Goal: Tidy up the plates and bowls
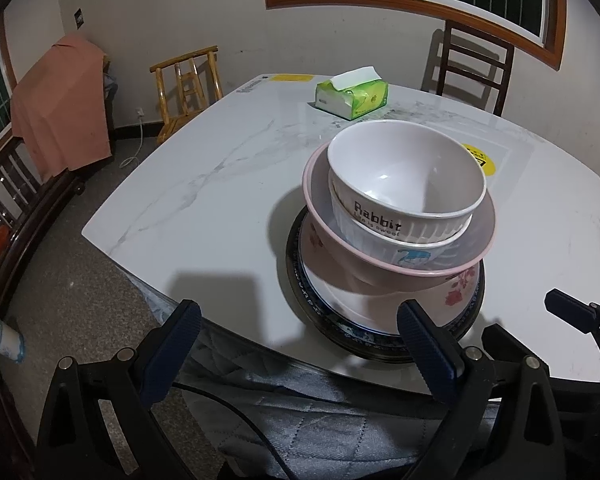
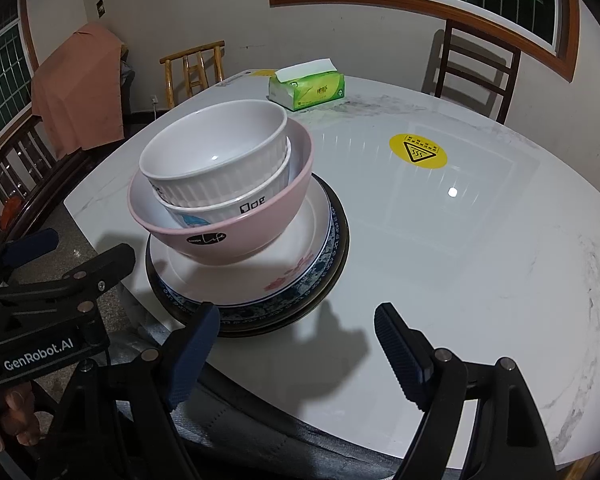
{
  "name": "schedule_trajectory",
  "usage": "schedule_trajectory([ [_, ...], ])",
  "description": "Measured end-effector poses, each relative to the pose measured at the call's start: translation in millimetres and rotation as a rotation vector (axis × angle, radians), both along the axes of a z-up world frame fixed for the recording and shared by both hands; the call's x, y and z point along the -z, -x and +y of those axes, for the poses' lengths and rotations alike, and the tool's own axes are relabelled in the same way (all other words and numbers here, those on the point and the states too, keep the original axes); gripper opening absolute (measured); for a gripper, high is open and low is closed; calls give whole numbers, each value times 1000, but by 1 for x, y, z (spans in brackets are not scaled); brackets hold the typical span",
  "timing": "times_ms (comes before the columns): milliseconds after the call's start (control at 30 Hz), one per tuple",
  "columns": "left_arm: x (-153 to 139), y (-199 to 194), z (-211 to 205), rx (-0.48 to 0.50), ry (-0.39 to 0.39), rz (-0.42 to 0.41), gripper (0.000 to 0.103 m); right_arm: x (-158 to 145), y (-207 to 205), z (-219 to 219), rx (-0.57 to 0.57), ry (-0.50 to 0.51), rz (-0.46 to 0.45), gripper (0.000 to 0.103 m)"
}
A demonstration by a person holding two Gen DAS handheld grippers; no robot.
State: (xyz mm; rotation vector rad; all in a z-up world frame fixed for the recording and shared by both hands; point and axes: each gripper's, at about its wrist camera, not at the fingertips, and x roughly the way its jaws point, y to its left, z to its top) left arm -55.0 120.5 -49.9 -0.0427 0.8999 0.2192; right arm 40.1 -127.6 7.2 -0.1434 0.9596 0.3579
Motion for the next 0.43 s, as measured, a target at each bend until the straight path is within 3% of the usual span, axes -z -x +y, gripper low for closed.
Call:
schedule_trajectory([
  [433, -2, 2, 2, 23, 11, -1, 98, 1, 0, -1, 7, -8, -1, 82],
])
